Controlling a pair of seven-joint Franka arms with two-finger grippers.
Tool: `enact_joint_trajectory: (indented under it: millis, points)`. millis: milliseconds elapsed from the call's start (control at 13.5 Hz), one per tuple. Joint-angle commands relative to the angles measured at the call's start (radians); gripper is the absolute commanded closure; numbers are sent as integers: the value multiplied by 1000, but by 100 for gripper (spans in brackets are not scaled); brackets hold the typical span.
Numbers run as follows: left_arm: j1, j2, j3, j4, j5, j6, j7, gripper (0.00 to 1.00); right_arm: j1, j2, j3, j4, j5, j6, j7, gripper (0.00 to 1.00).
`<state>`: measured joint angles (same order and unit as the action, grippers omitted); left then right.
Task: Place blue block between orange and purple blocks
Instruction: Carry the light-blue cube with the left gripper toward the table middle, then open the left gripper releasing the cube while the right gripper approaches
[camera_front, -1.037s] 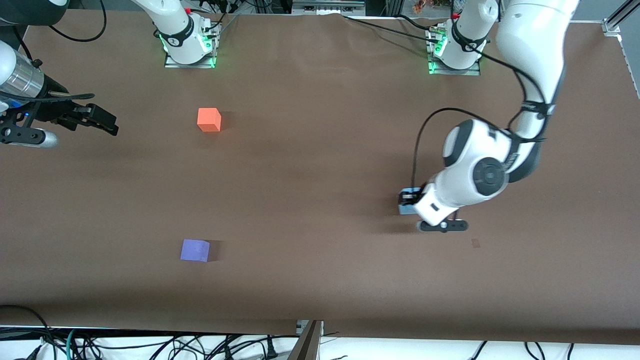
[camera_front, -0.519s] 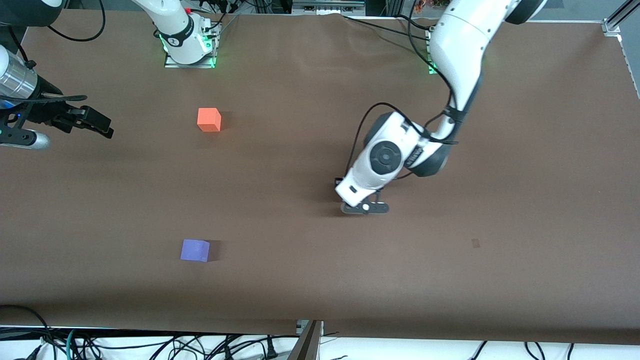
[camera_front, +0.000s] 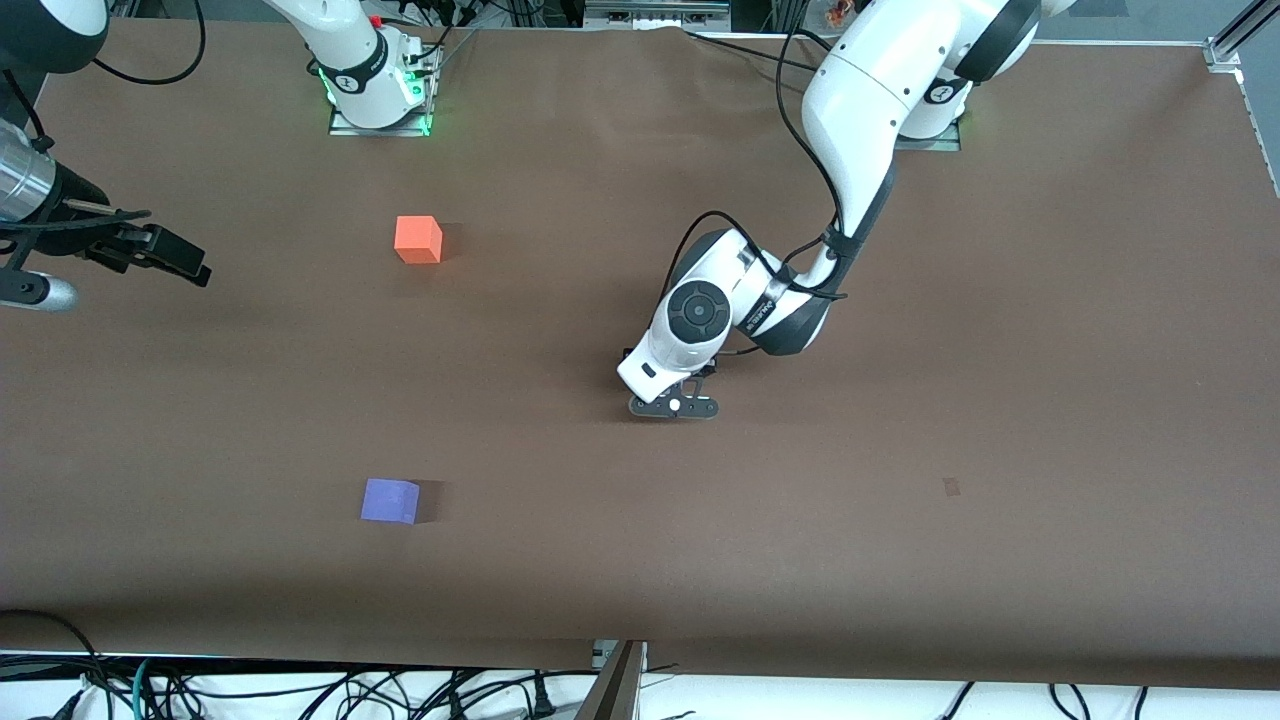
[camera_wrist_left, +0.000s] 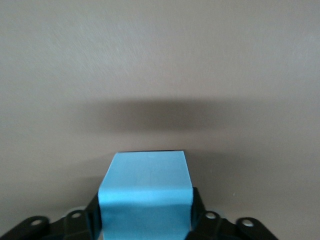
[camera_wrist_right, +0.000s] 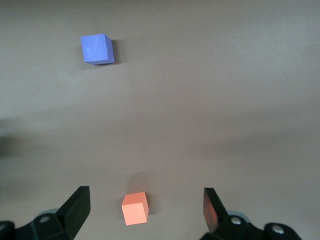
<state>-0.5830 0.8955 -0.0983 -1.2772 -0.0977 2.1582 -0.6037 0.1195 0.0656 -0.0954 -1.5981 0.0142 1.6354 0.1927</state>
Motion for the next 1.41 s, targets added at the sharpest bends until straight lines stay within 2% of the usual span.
enact_joint_trajectory:
  millis: [0, 222, 370, 519, 667, 815, 1037, 1185, 1333]
  points:
    - [44, -88, 26, 32, -58, -160, 4, 0, -1, 39, 10, 18, 1, 4, 1, 0]
    - [138, -238, 34, 0, -54, -259, 16, 0, 11, 62, 17, 23, -8, 4, -6, 0]
    - [190, -337, 64, -75, -51, -290, 69, 0, 41, 69, 19, 20, -8, -5, -18, 0]
    - [277, -439, 72, -131, -51, -369, 224, 0, 118, 106, 20, 20, 3, 7, -54, 0]
    - [392, -533, 72, -137, -51, -502, 266, 0, 199, 161, 20, 21, 19, 73, 6, 0]
    - [488, -630, 72, -166, -51, -576, 272, 0, 282, 233, 20, 21, 88, 186, 143, 0]
    - [526, -783, 72, -267, 24, -618, 274, 0, 449, 379, 19, 39, 98, 386, 388, 0]
    - [535, -845, 71, -300, 29, -647, 315, 0, 546, 521, 19, 117, 96, 530, 572, 0]
    - [590, -872, 68, -300, 26, -681, 457, 0, 617, 673, 19, 246, 95, 642, 722, 0]
